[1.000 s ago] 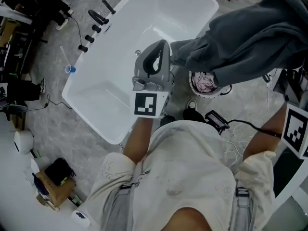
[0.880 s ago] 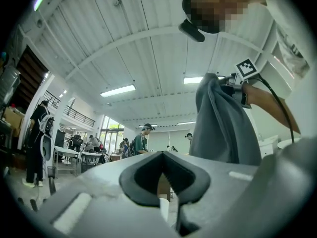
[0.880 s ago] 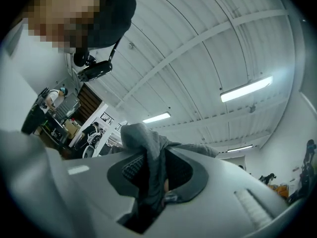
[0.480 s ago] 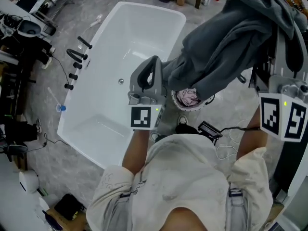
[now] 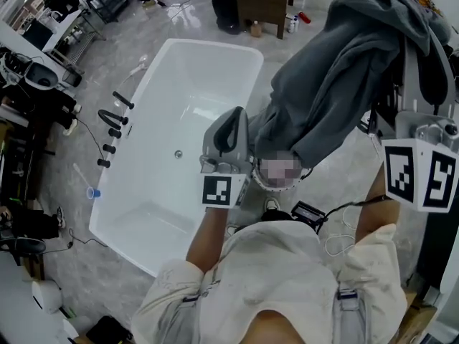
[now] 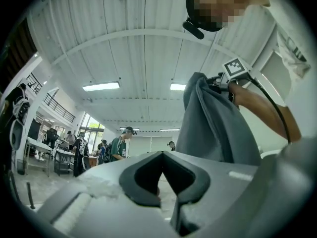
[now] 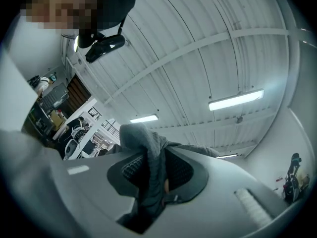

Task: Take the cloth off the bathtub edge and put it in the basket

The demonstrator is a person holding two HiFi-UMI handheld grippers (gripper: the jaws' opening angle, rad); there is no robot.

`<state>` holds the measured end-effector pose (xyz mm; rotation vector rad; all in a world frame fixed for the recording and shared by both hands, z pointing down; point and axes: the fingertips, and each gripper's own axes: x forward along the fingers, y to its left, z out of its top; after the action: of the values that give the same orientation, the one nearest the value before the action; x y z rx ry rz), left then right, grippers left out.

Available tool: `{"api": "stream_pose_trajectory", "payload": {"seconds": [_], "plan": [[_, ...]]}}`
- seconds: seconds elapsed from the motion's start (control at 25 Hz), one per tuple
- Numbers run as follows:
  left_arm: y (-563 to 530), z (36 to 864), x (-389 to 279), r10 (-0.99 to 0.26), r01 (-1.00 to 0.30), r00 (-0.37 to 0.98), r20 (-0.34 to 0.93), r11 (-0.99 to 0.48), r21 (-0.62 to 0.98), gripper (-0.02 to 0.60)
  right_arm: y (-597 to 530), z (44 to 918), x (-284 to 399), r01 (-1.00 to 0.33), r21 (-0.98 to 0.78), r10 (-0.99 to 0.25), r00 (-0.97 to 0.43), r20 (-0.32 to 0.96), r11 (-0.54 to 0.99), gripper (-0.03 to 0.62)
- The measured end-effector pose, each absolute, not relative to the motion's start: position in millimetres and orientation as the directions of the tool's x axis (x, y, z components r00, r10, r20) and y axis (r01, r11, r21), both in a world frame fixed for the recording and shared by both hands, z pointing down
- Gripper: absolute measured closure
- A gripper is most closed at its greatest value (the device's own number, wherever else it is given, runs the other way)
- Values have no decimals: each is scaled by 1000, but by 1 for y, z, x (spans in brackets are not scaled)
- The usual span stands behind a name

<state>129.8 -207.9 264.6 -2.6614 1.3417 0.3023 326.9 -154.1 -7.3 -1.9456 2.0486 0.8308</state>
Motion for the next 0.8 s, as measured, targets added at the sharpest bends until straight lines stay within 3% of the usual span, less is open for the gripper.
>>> {"api": "stream_pose_trajectory", "payload": {"seconds": [0.44, 0.8], "plan": [[-211, 255, 159, -740, -770, 620, -261, -638, -22, 584, -150, -41, 342, -956, 274, -819, -71, -569, -107, 522], [-204, 245, 178, -722, -755, 639, -265, -655, -36, 584, -150, -25, 351, -953, 288, -854, -76, -515, -89, 521]]}}
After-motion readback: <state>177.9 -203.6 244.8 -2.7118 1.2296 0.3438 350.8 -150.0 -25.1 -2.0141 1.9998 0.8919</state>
